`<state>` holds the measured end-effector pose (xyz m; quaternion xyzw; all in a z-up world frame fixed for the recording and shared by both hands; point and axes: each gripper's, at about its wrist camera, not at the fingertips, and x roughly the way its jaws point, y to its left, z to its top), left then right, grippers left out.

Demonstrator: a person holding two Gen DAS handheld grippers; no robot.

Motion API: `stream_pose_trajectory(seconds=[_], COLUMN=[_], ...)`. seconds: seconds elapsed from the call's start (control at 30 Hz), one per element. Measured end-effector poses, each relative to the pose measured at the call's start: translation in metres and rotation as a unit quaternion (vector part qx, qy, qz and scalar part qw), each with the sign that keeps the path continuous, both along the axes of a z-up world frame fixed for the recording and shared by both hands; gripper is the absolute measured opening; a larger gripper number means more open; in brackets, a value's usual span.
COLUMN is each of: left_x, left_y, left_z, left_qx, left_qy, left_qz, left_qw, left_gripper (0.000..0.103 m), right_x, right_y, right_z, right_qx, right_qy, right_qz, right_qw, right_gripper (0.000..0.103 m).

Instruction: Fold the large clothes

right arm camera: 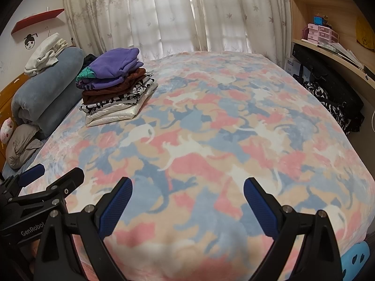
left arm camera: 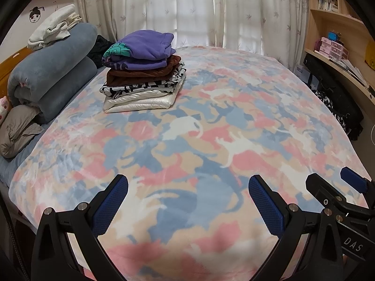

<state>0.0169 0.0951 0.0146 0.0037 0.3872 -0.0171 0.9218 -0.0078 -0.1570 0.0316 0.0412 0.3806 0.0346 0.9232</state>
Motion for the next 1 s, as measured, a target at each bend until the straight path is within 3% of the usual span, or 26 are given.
stream_pose_trajectory(seconds=[1.0], left_x=[0.006], left_y=[0.006], left_z=[-0.013], left_qx=[-0.002], left_qy=[0.021], left_qz=[0.006], left_qw=[0.9998], left_gripper=[0.101], right_x=[0.000], right_y=[0.004], right_z=[-0.007], right_qx=[-0.003], right_qy=[0.006], right_qz=[0.001], right_qw=[1.000], right_gripper=[0.096])
